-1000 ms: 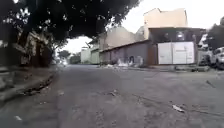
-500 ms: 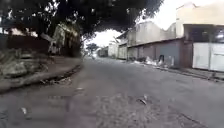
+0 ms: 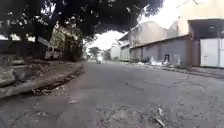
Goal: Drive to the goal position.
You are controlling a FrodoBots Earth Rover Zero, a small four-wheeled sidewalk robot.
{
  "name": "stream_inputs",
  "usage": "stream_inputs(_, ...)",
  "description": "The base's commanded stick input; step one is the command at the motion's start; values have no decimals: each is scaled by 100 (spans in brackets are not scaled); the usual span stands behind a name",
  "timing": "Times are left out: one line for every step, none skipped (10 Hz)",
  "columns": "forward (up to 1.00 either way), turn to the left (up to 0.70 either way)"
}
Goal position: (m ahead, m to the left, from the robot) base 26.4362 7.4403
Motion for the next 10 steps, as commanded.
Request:
stream_inputs(100, 47)
stream_inputs(100, 47)
stream_inputs(100, 47)
stream_inputs(100, 47)
stream_inputs(100, 16)
stream_inputs(100, 7)
stream_inputs(100, 7)
stream_inputs(100, 7)
stream_inputs(100, 7)
stream_inputs(100, 7)
